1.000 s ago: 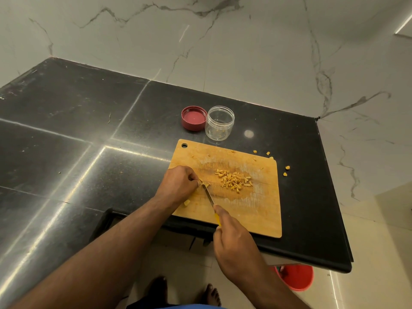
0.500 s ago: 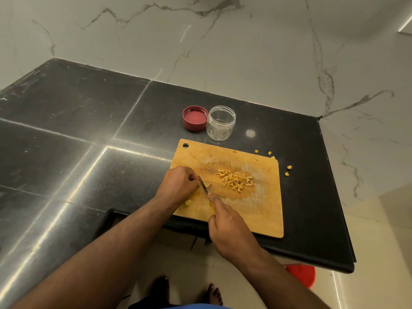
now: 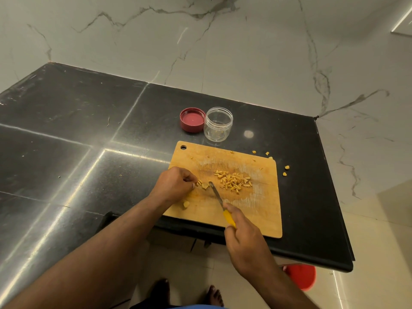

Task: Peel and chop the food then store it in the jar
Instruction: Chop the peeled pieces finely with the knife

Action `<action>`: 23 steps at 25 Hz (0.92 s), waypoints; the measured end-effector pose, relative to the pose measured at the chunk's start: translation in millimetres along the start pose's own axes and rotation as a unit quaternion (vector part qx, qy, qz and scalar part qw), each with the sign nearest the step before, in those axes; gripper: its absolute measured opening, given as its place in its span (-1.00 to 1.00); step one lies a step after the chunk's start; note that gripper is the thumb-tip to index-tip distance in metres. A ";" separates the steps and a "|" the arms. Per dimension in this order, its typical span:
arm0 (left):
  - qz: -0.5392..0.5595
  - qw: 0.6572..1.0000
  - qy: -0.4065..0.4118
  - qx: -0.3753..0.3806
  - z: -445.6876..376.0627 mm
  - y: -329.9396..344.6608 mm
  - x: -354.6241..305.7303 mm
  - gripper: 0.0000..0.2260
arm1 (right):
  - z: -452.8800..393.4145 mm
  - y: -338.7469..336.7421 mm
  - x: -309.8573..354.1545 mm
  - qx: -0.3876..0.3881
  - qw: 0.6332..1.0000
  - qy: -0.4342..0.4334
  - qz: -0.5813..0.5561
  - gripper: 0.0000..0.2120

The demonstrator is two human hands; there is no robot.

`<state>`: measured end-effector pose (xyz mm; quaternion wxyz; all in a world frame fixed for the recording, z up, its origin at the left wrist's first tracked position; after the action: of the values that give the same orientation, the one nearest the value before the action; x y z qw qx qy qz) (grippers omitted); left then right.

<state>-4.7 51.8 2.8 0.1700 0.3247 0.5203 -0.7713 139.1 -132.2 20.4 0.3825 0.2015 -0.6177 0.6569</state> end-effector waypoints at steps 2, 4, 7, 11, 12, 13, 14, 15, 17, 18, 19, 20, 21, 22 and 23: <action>0.024 1.000 -0.014 0.001 0.1 -5.4 1.7 -0.84 | -2.9 -1.3 -1.0 -0.008 1.000 -0.007 0.004 -0.51; 0.029 0.999 -0.019 -0.014 0.6 -8.8 3.1 -0.83 | -5.0 1.8 3.3 0.003 1.000 -0.023 0.014 -0.51; 0.027 0.999 -0.031 -0.034 2.2 -13.7 5.0 -0.83 | -10.5 13.7 9.0 0.036 0.998 -0.047 0.038 -0.52; 0.022 0.999 -0.029 -0.026 5.0 -22.7 10.0 -0.83 | -13.6 13.5 -0.4 0.020 0.998 -0.024 0.059 -0.51; 0.022 0.999 -0.027 -0.023 5.8 -24.0 11.8 -0.83 | -12.4 9.1 -5.2 -0.006 0.998 -0.005 0.055 -0.51; 0.017 0.999 -0.025 -0.018 6.5 -24.7 13.2 -0.83 | -10.4 4.5 -9.9 -0.029 0.998 0.010 0.052 -0.50; 0.009 1.000 -0.023 -0.012 7.1 -24.5 14.0 -0.83 | -8.1 1.0 -13.1 -0.039 0.998 0.017 0.047 -0.50; 0.001 1.000 -0.022 -0.007 7.7 -23.7 14.0 -0.83 | -5.9 -0.2 -14.4 -0.032 0.998 0.016 0.042 -0.51; -0.001 1.000 -0.015 -0.003 9.4 -21.6 12.0 -0.84 | -1.3 2.9 -11.6 0.005 0.999 -0.006 0.037 -0.52; 0.002 1.000 -0.006 -0.002 10.5 -20.7 9.8 -0.84 | 0.2 5.9 -9.9 0.019 0.999 -0.016 0.041 -0.52; 0.006 1.000 0.006 0.002 12.1 -19.4 6.3 -0.83 | 1.1 7.7 -9.2 0.020 0.998 -0.020 0.049 -0.52; 0.009 1.000 0.020 0.010 13.6 -17.9 2.4 -0.81 | 1.2 8.0 -9.6 0.011 0.998 -0.018 0.058 -0.52; 0.006 0.999 0.036 0.022 15.7 -16.4 -2.5 -0.78 | 1.1 6.7 -10.9 -0.005 0.997 -0.016 0.072 -0.52; -0.006 0.998 0.055 0.037 18.0 -14.7 -8.1 -0.74 | 1.3 4.9 -12.6 -0.019 0.995 -0.017 0.092 -0.52; -0.023 0.995 0.078 0.050 19.9 -12.8 -13.1 -0.69 | 1.7 3.0 -14.3 -0.028 0.993 -0.023 0.116 -0.51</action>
<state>-9.3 37.8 25.4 0.0948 0.3803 0.4998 -0.7724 145.5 -137.3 8.2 0.2948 0.1325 -0.6639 0.6744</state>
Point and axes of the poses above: each hand's wrist, its own z-axis away from the middle knuckle, its own y-axis out of the palm, x = y × z, the point moved 1 cm from there along -z, towards the middle knuckle, and after that the axes turned 1 degree about -x, right-handed, at the moved point
